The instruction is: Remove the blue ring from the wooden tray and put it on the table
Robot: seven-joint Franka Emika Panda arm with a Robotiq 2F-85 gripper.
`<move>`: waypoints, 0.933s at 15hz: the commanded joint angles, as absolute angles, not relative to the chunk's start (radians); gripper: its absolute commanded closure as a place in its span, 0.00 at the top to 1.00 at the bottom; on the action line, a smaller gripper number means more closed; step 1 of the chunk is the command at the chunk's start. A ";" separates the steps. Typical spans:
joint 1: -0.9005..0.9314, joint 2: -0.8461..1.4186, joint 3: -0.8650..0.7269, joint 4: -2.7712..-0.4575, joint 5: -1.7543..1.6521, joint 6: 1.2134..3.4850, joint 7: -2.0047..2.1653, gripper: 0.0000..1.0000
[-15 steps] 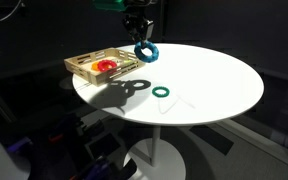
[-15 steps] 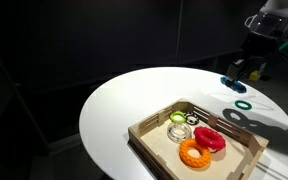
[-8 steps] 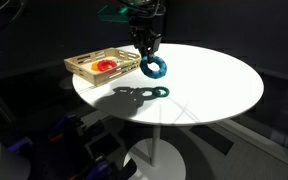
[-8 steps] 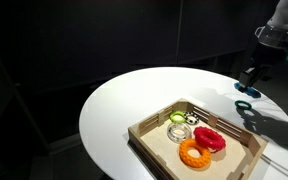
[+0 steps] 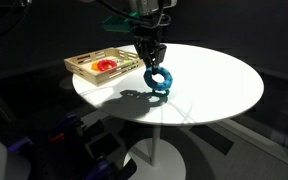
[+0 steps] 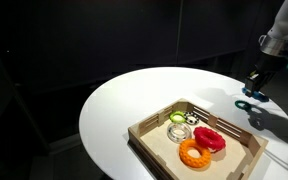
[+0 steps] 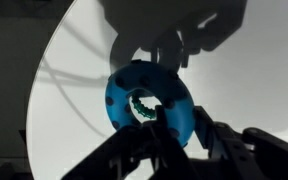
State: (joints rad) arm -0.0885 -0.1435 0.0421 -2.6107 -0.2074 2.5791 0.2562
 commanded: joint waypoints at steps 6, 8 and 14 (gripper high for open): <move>-0.077 -0.146 0.032 -2.610 -0.205 2.555 0.262 1.00; -0.056 -0.162 0.029 -2.611 -0.148 2.541 0.212 1.00; 0.020 -0.225 0.030 -2.584 0.060 2.361 0.080 1.00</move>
State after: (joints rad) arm -0.0112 -0.1700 0.0394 -2.6032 -0.0123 2.4757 0.1416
